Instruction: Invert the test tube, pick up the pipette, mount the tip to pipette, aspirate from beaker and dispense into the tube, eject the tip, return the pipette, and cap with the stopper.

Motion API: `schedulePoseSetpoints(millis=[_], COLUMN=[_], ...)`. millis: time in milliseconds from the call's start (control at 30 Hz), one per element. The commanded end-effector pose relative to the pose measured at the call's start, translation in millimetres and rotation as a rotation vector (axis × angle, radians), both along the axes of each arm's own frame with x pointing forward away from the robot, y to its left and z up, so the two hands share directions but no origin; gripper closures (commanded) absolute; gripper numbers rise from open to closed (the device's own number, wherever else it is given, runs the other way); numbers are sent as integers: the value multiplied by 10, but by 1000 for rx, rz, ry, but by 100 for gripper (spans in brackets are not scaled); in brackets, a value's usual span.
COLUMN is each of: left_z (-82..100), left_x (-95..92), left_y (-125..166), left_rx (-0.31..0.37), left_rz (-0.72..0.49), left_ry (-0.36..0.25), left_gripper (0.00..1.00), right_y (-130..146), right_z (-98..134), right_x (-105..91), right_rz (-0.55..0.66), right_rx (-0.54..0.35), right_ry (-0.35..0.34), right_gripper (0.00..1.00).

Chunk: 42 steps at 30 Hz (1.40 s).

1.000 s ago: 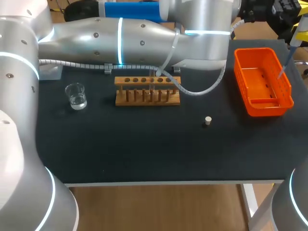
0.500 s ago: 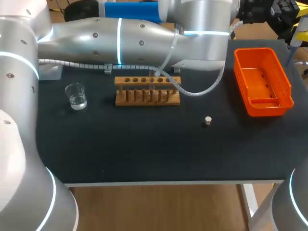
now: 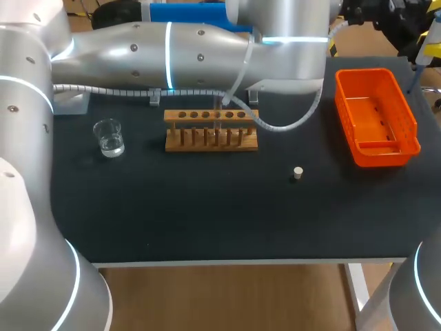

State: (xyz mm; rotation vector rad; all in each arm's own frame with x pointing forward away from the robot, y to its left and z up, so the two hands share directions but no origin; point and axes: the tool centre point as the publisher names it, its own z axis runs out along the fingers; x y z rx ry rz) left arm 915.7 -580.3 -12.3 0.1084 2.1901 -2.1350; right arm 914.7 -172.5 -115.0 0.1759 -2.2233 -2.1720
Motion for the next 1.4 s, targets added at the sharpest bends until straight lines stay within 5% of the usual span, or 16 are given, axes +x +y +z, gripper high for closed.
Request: schedulePoseSetpoints(millis=[33,67,100,400,633,1400], left_z=[33,41,50,107,44,-477], left_x=[-44,-45,-49,-94,-230,-762], left_y=[49,67,93,506,1108,2695], left_rx=[-12,-10,-2,65,64,30], left_rz=[21,25,33,35,102,186], left_ry=[1,3,8,63,121,70], left_gripper=[99,64,0,0,0,0], right_y=[-2,-2,-2,-2,-2,-2], right_z=[8,8,8,8,8,8], right_x=[-1,-1,-1,-1,-1,-1], right_rz=[1,1,1,1,1,1], right_rx=[-3,-3,-3,-3,-3,-3], right_ry=[0,0,0,0,0,0], right_gripper=[100,100,100,100,100,100])
